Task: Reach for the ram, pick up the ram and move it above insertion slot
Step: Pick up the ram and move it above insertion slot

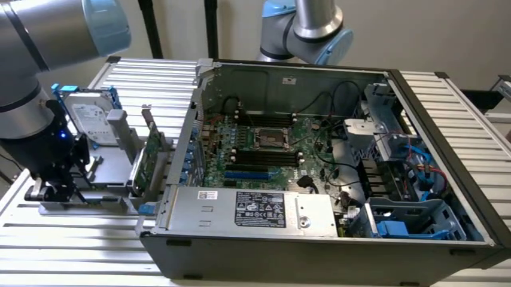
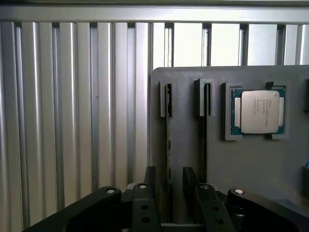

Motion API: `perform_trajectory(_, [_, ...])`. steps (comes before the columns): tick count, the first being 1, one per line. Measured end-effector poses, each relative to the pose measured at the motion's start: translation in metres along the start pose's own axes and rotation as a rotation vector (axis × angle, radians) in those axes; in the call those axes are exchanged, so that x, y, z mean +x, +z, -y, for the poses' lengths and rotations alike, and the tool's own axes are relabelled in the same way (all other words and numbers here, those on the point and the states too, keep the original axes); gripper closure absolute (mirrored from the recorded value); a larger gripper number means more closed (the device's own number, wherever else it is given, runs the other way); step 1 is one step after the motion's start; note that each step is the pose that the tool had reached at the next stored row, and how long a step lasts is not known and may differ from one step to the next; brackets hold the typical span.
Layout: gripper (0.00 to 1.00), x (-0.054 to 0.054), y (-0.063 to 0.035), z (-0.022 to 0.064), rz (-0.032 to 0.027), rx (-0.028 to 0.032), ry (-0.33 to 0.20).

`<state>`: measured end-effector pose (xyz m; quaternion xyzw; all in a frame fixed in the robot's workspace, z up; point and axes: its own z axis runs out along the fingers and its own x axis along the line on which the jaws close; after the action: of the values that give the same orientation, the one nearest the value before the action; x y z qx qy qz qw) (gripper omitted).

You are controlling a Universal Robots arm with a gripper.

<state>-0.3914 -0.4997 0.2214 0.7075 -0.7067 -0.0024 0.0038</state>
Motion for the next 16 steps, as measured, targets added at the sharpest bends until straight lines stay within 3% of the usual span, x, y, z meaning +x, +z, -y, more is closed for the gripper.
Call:
perform_trajectory(7, [0.64, 0.0, 0.012, -0.0028, 0.0015, 0.0023, -0.004])
perform_trajectory(13, [0.64, 0.0, 0.0175, -0.0041, 0.0069, 0.0038, -0.014])
perform_trajectory(16, [0.64, -0.001, 0.0191, -0.0044, 0.007, 0.0035, -0.029])
